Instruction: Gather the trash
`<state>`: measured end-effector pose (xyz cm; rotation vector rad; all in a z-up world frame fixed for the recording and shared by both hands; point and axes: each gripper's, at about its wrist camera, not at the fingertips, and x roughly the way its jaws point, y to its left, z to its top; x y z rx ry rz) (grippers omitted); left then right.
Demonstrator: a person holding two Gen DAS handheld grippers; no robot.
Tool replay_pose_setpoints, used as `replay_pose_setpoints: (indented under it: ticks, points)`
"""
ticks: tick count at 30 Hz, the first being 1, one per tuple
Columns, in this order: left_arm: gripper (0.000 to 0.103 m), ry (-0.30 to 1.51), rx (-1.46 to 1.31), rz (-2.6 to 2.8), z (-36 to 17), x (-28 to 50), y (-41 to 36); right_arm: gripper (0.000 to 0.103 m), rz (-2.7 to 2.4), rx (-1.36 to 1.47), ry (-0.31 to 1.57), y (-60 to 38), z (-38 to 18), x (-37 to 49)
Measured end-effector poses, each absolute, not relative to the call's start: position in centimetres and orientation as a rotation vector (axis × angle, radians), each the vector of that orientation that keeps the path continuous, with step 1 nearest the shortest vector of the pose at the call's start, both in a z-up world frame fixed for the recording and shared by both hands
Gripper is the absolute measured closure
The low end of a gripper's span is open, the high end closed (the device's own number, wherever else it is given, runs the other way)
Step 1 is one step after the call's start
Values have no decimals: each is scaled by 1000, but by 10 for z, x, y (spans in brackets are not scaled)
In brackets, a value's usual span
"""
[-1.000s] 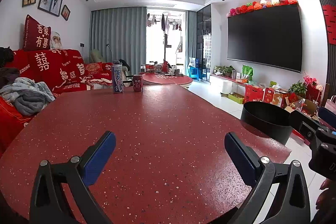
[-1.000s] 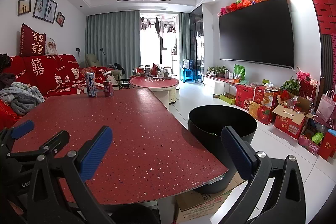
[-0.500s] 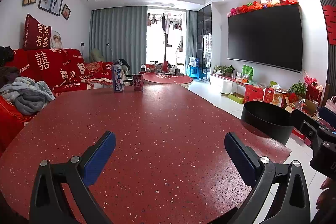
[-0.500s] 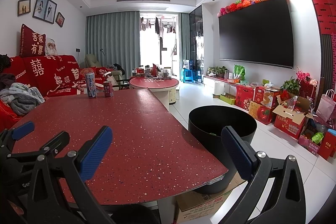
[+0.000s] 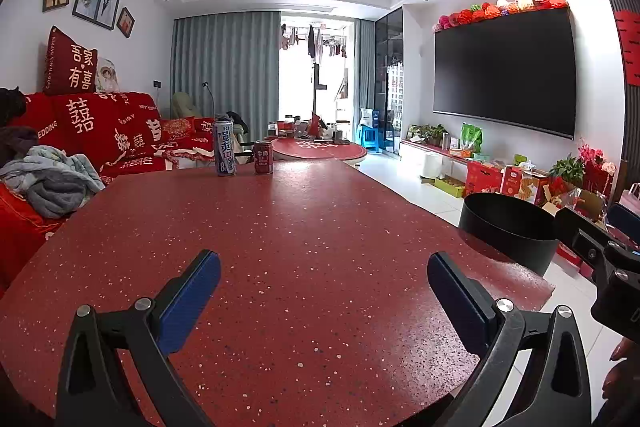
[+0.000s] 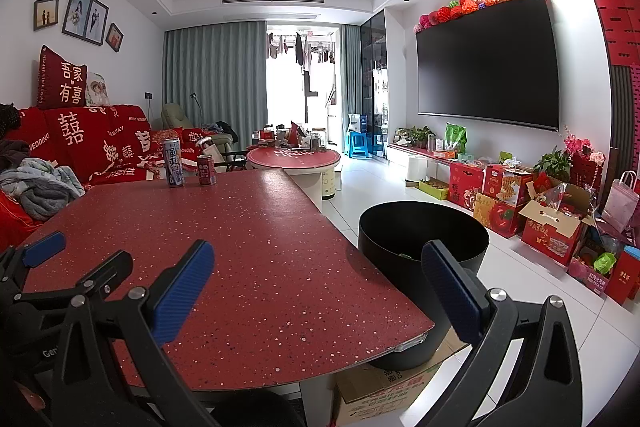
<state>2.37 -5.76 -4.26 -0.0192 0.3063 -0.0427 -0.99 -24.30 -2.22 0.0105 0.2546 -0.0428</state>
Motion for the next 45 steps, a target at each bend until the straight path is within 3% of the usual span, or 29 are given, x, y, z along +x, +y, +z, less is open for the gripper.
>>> replay_pose_setpoints:
  ticks: [45]
  points:
    - [0, 305, -21, -41, -41, 22, -58, 0, -43, 11, 255, -244, -23, -10]
